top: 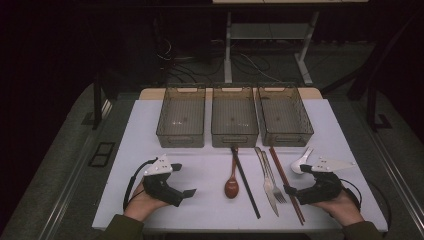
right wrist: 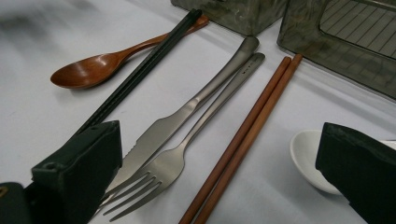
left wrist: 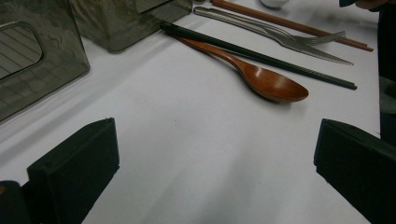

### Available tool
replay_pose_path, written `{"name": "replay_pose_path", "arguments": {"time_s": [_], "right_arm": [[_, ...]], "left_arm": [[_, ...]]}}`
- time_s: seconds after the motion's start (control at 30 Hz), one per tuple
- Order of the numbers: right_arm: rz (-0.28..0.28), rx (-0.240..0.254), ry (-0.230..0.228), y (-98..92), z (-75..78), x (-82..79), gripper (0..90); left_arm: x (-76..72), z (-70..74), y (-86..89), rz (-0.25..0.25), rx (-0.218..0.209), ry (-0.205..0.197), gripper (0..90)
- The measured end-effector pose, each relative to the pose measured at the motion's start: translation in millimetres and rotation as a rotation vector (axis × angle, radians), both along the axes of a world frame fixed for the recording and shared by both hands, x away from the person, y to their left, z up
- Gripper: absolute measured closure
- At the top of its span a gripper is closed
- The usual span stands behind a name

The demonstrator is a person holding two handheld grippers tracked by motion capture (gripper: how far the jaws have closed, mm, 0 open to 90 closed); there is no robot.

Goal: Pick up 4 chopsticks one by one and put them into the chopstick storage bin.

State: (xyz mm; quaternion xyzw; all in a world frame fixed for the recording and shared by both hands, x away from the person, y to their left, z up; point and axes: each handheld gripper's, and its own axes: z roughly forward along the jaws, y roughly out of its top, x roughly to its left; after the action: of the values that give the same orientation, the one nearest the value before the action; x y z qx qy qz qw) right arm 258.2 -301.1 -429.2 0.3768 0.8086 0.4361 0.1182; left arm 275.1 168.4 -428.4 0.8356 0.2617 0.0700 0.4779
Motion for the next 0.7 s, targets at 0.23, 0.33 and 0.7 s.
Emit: {"name": "replay_pose_path", "arguments": {"time_s": [0.23,0.33,0.7], "right_arm": [[0.002,-0.007,0.015,1.6,1.1,1.2,0.9],[0.003,-0.009,0.022,2.4,2.1,2.3,0.9],[0.018,0.004,0.014,11.3,9.4,7.5,3.8]], "left_arm": [[0.6,-1.1,-0.1,0.01,-0.017,0.01,0.0],[1.1,-0.6,0.5,0.014,-0.017,0.013,0.0],[-0.8,-1.1,0.2,0.002,-0.02,0.017,0.0]]}}
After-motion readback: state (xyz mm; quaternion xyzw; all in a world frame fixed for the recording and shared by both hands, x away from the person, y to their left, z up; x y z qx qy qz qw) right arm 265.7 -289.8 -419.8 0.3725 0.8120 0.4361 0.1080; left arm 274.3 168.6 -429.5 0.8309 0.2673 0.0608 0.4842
